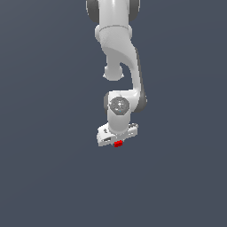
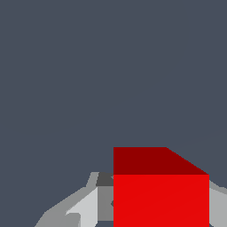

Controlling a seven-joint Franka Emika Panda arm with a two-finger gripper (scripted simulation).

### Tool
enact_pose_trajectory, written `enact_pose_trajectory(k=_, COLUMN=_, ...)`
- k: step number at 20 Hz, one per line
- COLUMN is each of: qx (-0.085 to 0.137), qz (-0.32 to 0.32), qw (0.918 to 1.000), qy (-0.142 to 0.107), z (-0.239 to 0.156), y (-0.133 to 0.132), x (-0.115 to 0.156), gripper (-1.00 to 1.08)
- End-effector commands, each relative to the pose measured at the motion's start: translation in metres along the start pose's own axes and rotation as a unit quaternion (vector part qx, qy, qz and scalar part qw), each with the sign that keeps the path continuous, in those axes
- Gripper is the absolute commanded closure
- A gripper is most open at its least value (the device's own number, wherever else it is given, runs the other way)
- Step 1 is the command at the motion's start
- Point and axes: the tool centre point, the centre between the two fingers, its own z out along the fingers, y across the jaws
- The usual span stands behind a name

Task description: Pick up the red cube and move it to a goal position.

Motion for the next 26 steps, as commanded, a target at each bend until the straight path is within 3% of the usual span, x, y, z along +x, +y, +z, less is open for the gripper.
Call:
enact_pose_trajectory(k=1, qx=0.000, qz=0.000, qw=1.0000, qy=0.001, z=-0.010, y=-0.006, x=-0.002, gripper=1.08)
enact_pose_trajectory(k=16, qx=-0.001, qz=0.000, qw=1.0000, qy=0.001, z=-0.106, y=-0.065, x=-0.029, gripper=1.08)
enact_pose_trajectory(k=26, qx=0.000, qz=0.000, qw=1.0000, qy=0.001, z=-0.131, y=-0.081, x=-0.033, gripper=1.08)
